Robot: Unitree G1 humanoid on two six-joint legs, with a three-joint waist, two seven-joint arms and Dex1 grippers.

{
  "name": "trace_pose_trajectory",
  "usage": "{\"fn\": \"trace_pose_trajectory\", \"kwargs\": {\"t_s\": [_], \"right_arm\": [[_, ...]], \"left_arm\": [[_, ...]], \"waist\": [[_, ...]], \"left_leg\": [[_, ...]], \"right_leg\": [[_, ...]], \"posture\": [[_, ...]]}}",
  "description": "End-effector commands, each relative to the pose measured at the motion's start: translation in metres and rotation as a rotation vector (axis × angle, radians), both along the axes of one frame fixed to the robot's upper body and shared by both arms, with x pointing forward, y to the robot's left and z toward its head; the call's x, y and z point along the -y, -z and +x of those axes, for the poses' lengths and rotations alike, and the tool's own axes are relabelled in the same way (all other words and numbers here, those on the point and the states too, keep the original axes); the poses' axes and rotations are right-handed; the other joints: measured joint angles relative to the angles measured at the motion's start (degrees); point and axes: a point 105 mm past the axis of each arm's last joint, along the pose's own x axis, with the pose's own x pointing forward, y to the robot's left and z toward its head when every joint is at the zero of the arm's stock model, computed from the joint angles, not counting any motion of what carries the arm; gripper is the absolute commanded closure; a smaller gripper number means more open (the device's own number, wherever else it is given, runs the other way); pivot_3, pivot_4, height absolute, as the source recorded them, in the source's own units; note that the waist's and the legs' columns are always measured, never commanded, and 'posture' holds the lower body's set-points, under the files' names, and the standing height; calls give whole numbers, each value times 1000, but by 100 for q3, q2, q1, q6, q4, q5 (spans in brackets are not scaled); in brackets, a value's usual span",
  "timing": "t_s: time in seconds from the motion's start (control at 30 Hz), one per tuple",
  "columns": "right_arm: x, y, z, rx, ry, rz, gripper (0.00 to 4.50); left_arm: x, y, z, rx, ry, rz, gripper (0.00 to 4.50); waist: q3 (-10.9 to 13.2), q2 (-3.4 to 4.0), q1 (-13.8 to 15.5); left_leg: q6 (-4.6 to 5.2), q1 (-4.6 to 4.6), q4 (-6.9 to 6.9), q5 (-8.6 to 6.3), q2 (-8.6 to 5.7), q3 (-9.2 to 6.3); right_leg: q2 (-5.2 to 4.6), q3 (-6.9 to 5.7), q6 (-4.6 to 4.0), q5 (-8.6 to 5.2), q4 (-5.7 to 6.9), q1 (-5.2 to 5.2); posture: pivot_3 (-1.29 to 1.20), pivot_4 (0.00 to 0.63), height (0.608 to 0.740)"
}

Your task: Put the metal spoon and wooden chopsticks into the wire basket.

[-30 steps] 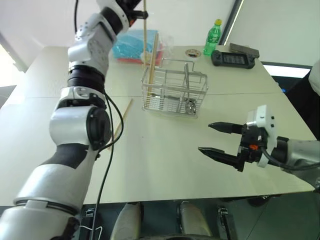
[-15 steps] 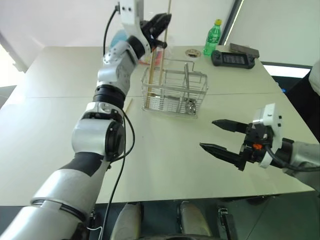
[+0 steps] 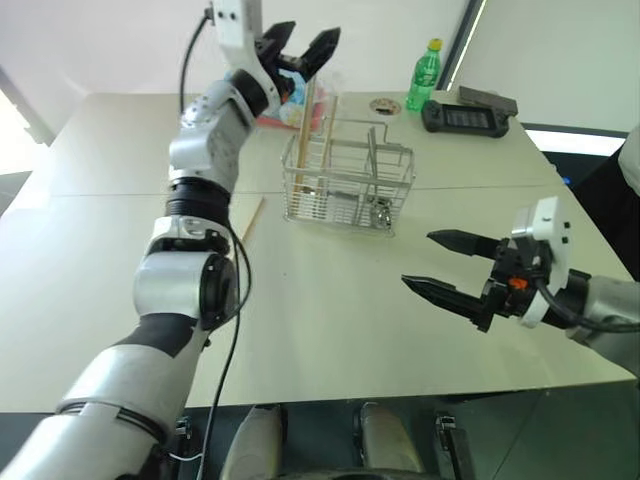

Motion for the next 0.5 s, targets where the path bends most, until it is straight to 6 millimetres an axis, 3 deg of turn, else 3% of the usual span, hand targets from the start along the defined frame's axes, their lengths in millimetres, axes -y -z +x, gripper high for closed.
{"fn": "trace_pose_trajectory", "kwargs": {"t_s": [0.03, 0.1, 0.2, 0.3, 0.5], "right_arm": [[0, -7, 2, 45, 0, 16, 0], [0, -7, 3, 44, 0, 18, 0], [0, -5, 4, 42, 0, 20, 0], [-1, -5, 6, 45, -10, 25, 0], [-4, -4, 8, 47, -23, 27, 0]], "left_arm": [[-20, -11, -12, -40, -49, 122, 20], [-32, 5, -16, -125, -69, 219, 20], [-48, 48, -24, -340, -128, 384, 20], [-49, 86, -34, -507, -132, 460, 20], [-50, 131, -30, -699, -197, 514, 20]], "waist": [[-1, 2, 24], [-2, 4, 57], [-2, 4, 86], [-2, 3, 82], [1, 1, 67]], "left_leg": [[0, 1, -1, 0, 0, 0], [0, 1, -1, 0, 0, 0], [0, 3, 6, 0, -2, -1], [-1, 2, 15, -1, -2, -4], [1, -3, 15, -2, -2, -6]], "right_leg": [[0, 0, 0, 0, 0, 1], [0, 0, 0, 0, -1, 4], [-1, 0, 0, 0, -4, 16], [-1, -1, -2, 0, -4, 20], [0, -2, -2, -1, -5, 12]], "posture": [[0, 150, 731], [0, 150, 731], [0, 150, 731], [0, 150, 731], [0, 150, 731]]}}
